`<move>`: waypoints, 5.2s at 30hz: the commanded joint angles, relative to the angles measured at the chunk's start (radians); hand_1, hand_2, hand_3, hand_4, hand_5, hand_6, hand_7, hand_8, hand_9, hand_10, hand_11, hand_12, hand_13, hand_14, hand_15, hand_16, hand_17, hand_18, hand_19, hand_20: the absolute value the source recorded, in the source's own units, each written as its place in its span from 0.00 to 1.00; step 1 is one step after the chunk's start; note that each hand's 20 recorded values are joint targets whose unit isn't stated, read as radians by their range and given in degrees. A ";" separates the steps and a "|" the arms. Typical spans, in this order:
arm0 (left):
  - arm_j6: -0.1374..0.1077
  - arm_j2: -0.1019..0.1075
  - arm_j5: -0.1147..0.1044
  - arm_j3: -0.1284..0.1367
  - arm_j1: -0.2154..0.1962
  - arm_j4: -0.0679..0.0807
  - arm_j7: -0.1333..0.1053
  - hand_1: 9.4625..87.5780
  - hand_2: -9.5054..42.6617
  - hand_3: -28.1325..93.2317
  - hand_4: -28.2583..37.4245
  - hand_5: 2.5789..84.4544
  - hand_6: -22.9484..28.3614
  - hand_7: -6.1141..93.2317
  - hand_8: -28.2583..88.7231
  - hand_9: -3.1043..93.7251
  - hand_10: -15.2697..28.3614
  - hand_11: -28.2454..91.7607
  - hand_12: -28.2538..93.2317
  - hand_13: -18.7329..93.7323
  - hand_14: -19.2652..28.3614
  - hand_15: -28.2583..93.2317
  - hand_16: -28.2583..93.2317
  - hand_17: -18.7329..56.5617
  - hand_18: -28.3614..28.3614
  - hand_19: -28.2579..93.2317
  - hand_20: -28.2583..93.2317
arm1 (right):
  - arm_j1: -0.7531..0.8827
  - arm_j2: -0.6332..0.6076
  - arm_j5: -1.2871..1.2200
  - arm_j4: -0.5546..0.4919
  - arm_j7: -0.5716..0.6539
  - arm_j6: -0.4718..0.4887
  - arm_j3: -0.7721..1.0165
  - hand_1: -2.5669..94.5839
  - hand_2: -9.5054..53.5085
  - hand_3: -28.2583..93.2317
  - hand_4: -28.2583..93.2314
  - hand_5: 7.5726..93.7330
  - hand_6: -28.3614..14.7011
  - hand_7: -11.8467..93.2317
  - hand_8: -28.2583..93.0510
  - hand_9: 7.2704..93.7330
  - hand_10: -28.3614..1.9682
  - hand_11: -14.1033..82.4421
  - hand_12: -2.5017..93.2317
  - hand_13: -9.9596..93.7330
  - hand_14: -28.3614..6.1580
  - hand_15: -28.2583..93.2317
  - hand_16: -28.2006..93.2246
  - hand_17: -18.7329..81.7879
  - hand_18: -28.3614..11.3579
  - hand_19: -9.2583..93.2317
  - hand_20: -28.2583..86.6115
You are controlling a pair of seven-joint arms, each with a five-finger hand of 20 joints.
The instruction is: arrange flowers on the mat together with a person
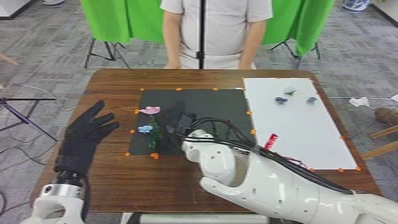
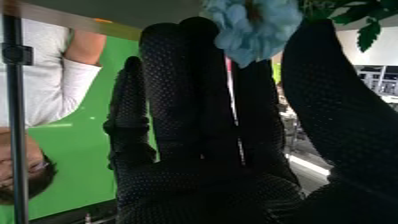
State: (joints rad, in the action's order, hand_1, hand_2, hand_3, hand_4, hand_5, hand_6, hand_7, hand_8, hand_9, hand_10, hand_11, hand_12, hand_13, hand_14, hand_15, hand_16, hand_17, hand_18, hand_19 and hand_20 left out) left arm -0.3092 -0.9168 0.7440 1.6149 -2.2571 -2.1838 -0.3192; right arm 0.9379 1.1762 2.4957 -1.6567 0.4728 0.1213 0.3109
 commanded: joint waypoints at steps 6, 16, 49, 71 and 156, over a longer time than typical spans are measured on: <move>-0.002 0.006 -0.013 -0.004 -0.011 0.004 -0.005 0.20 0.26 0.89 0.06 0.40 0.55 0.18 0.17 0.41 0.76 0.43 0.32 0.42 0.96 0.61 0.18 0.15 0.96 0.65 0.39 | -0.043 0.003 -0.036 -0.047 0.013 0.002 0.023 0.42 0.00 0.87 0.00 0.59 0.67 0.26 0.13 0.63 0.46 0.55 0.23 0.63 0.45 0.80 0.36 0.34 0.14 0.79 0.56; -0.011 0.006 -0.015 -0.006 -0.015 0.001 -0.012 0.20 0.25 0.89 0.06 0.39 0.55 0.18 0.17 0.41 0.76 0.43 0.32 0.42 0.96 0.61 0.18 0.15 0.96 0.65 0.39 | -0.051 -0.009 -0.058 -0.066 0.024 -0.004 0.053 0.41 0.00 0.87 0.00 0.58 0.66 0.26 0.13 0.61 0.45 0.55 0.23 0.62 0.43 0.80 0.35 0.34 0.14 0.79 0.57; -0.009 -0.017 0.008 0.002 -0.004 0.013 -0.018 0.19 0.26 0.89 0.03 0.41 0.53 0.17 0.16 0.40 0.72 0.40 0.31 0.42 0.92 0.56 0.18 0.13 0.95 0.62 0.37 | 0.862 -0.136 -1.386 -0.474 -0.112 -0.276 1.213 0.25 0.18 0.86 0.02 0.48 0.65 0.25 0.14 0.49 0.38 0.30 0.18 0.49 0.26 0.58 0.31 0.26 0.11 0.63 0.44; -0.006 -0.025 0.009 -0.006 -0.018 0.017 -0.006 0.18 0.26 0.89 0.02 0.41 0.53 0.17 0.17 0.41 0.72 0.39 0.31 0.42 0.93 0.56 0.19 0.13 0.96 0.63 0.37 | 1.073 -0.103 -1.529 -0.428 -0.438 -0.196 1.244 0.18 0.26 0.89 0.00 0.39 0.71 0.25 0.13 0.41 0.49 0.24 0.18 0.41 0.27 0.46 0.37 0.20 0.11 0.56 0.40; -0.018 -0.005 0.003 -0.015 -0.025 0.006 -0.014 0.20 0.26 0.89 0.05 0.40 0.54 0.17 0.16 0.41 0.75 0.42 0.31 0.42 0.95 0.60 0.18 0.14 0.95 0.64 0.37 | 0.626 -0.548 -1.097 -0.142 -0.222 -0.371 1.160 0.30 0.15 0.90 0.01 0.45 0.71 0.30 0.12 0.46 0.47 0.32 0.19 0.53 0.36 0.63 0.34 0.30 0.08 0.69 0.49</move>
State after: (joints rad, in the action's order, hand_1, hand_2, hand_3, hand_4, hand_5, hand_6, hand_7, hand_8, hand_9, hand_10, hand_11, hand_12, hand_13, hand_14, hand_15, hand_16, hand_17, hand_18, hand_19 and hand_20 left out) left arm -0.3173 -0.9322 0.7532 1.6082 -2.2805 -2.1744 -0.3238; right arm 1.7819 0.7559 1.2643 -1.9182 0.1775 -0.1981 1.6025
